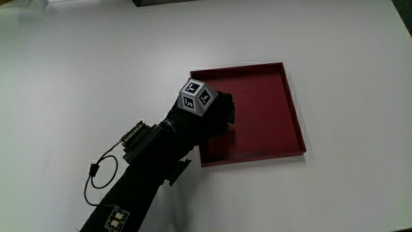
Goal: Pick charger from plate
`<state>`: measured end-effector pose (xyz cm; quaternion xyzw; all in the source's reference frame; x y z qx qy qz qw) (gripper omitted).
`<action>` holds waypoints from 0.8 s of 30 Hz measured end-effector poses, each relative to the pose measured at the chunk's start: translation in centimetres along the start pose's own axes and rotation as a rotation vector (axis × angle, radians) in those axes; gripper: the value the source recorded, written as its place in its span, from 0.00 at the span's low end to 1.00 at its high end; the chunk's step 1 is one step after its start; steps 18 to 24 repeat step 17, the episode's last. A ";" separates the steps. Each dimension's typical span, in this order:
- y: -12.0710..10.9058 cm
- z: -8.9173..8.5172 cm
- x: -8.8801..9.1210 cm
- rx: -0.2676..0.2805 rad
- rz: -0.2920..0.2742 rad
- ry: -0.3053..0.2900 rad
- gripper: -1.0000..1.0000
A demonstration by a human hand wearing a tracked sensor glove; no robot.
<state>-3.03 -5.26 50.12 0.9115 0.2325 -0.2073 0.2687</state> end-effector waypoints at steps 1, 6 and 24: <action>-0.3 0.6 0.2 0.003 0.000 0.009 1.00; -1.1 2.3 0.2 0.001 -0.038 0.012 1.00; -4.8 6.0 -0.9 0.070 -0.080 0.013 1.00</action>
